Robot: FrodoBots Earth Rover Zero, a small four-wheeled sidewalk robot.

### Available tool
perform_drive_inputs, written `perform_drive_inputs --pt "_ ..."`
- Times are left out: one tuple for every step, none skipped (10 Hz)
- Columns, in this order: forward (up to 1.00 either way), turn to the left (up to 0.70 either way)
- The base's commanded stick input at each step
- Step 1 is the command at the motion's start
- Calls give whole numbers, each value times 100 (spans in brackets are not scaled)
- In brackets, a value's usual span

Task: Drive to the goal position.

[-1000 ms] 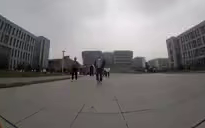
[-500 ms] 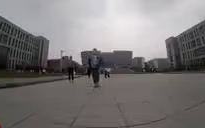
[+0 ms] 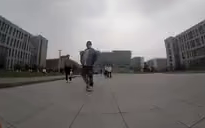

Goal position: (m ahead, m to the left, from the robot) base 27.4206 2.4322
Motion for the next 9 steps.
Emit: perform_drive_inputs --pt "70 -1" --pt "70 -1" --pt "70 -1" --pt "70 -1" --pt "70 -1" --pt "70 -1" --pt "70 -1" --pt "70 -1" --pt "70 -1"
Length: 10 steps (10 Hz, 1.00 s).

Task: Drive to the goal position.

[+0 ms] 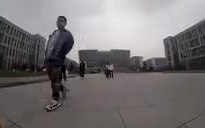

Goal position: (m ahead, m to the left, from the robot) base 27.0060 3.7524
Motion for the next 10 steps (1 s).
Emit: perform_drive_inputs --pt "70 -1" --pt "70 -1" --pt "70 -1" --pt "70 -1" --pt "70 -1" --pt "70 -1" --pt "70 -1" --pt "70 -1" --pt "70 -1" --pt "70 -1"
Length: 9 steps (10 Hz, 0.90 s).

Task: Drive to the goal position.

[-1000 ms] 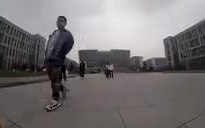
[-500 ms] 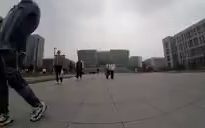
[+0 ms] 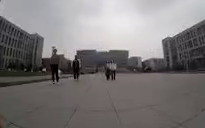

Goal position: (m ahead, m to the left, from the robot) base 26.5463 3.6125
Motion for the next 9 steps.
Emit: perform_drive_inputs --pt "70 -1" --pt "70 -1" --pt "70 -1" --pt "70 -1" --pt "70 -1" --pt "70 -1" --pt "70 -1" --pt "70 -1" --pt "70 -1"
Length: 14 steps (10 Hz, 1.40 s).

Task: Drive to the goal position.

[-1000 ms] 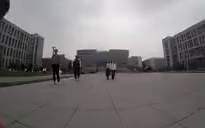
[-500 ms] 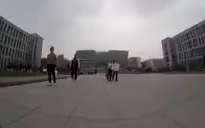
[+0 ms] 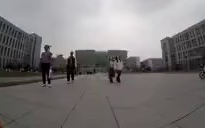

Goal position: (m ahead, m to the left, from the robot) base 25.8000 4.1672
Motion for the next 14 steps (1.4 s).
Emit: perform_drive_inputs --pt "70 -1" --pt "70 -1" --pt "70 -1" --pt "70 -1" --pt "70 -1" --pt "70 -1" --pt "70 -1" --pt "70 -1" --pt "70 -1" --pt "70 -1" --pt "70 -1" --pt "70 -1" --pt "70 -1" --pt "70 -1"
